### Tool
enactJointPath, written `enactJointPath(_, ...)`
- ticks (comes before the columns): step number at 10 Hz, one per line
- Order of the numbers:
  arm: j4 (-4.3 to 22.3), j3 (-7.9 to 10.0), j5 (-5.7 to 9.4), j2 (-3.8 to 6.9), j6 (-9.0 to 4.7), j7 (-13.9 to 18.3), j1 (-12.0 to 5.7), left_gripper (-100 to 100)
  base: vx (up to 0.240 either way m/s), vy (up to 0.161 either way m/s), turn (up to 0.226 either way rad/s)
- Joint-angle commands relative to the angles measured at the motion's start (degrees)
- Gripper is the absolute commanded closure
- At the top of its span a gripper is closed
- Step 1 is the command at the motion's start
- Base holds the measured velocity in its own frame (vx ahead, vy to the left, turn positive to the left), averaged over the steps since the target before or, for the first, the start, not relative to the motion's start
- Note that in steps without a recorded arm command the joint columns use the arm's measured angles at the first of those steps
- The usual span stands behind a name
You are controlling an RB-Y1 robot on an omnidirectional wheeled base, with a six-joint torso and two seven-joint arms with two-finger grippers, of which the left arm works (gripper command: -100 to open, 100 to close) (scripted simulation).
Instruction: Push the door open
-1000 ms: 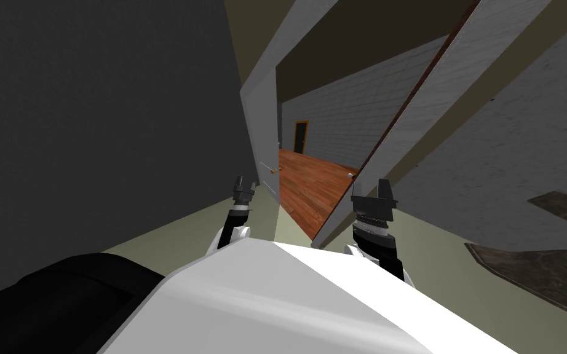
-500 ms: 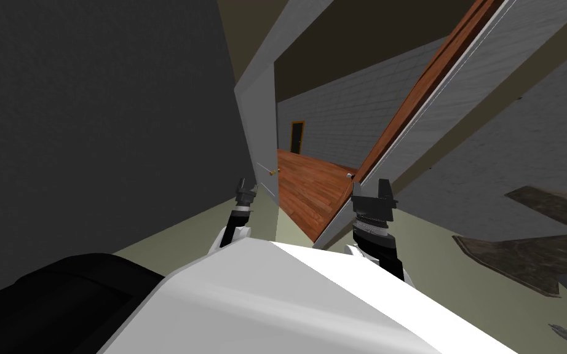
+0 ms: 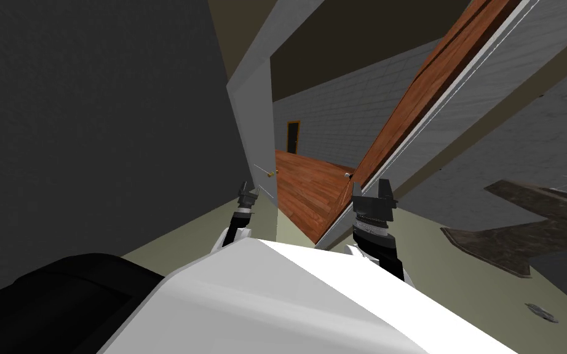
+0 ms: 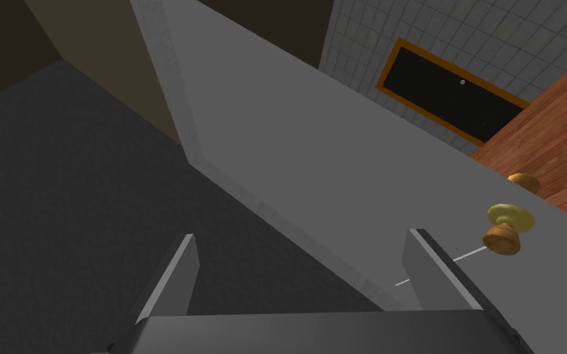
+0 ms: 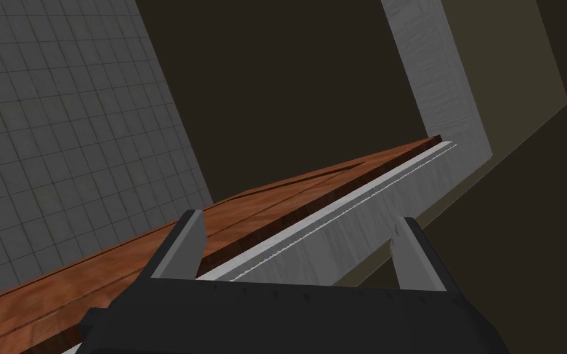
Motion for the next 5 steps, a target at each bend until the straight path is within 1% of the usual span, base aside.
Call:
enactJointPath(1, 1.48, 0.00, -0.23, 0.32, -0.44, 2.13, -0.25, -100, 0.098, 0.091, -0.099)
enactJointPath(5, 5.62, -0.07, -0.89, 0.75, -1.68, 7.17, -1.03, -100, 0.067, 0.103, -0.125)
